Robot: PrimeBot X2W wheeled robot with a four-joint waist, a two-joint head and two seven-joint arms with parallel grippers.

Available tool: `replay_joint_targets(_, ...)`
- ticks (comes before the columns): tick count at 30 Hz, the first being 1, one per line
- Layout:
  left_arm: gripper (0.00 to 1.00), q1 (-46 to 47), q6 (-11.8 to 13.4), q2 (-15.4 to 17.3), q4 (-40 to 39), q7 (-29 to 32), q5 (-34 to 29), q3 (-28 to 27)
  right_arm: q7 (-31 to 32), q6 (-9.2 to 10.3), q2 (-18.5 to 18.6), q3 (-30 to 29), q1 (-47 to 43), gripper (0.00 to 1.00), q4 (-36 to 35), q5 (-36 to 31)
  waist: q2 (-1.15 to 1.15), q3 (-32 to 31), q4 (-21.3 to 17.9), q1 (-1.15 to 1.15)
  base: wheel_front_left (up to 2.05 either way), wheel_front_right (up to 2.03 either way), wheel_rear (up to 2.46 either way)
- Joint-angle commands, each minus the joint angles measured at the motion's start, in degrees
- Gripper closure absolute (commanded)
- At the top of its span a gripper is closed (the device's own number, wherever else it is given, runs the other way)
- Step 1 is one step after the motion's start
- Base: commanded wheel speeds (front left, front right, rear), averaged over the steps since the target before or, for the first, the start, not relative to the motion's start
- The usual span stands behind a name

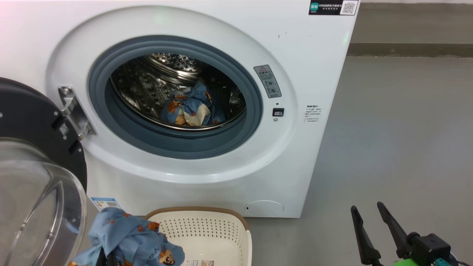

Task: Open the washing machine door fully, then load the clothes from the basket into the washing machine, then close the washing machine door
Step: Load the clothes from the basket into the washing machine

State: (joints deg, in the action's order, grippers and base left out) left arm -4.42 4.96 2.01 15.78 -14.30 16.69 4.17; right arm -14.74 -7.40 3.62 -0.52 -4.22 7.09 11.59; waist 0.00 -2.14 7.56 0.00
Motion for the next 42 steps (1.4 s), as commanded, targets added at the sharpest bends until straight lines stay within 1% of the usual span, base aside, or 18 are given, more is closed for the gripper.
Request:
replay_joint_targets(1,1.0,1.0,0.4,0.9,-1.8,-0.7,-0.6,-1.7,-0.3,-0.09,0.6,1.7,0.3,0.0,-1.3,1.1,0.0,-0.1,-0.1,0.0,0.0,0.0,0.0)
replay_joint_targets(13,1.0,0.7,0.4,0.9,-2.7,-0.7,-0.4,-1.3,-0.3,-0.09,0.4,1.5,-0.1,0.0,-1.5,0.9,0.0,-0.2,-0.6,0.0,0.0,0.0,0.0)
replay_joint_targets(18,1.0,1.3,0.2,0.9,-4.1,-0.7,0.2,-0.4,-0.3,-0.09,0.4,1.8,0.5,0.0,-1.7,0.9,0.0,0.8,-1.9,0.0,0.0,0.0,0.0)
replay_joint_targets(23,1.0,2.8,0.3,0.9,-5.2,-0.7,0.5,0.3,-0.3,-0.09,0.2,1.7,1.1,0.0,-1.9,0.9,0.0,2.3,-4.0,0.0,0.0,0.0,0.0)
replay_joint_targets(28,1.0,7.5,0.7,1.0,-5.8,-0.7,0.2,0.9,-0.3,-0.09,-0.1,1.4,1.9,0.0,-2.3,0.8,0.0,4.9,-6.5,0.0,0.0,0.0,0.0)
replay_joint_targets(34,1.0,16.1,1.2,1.8,-3.6,-0.3,0.2,0.1,-0.3,-0.09,-0.5,1.1,4.6,0.0,-2.8,0.8,0.0,9.8,-10.7,0.0,0.0,0.0,0.0)
replay_joint_targets(38,1.0,22.2,1.8,3.5,-0.9,0.0,0.1,-1.2,-0.3,-0.09,-0.7,1.5,6.3,0.0,-3.1,1.0,0.0,13.2,-13.8,0.0,0.0,0.0,0.0)
replay_joint_targets(42,1.0,28.2,2.0,5.7,2.3,-0.1,0.3,-2.9,-0.3,-0.09,-0.7,2.1,7.8,0.0,-3.3,2.8,0.0,16.7,-16.7,0.0,0.0,0.0,0.0)
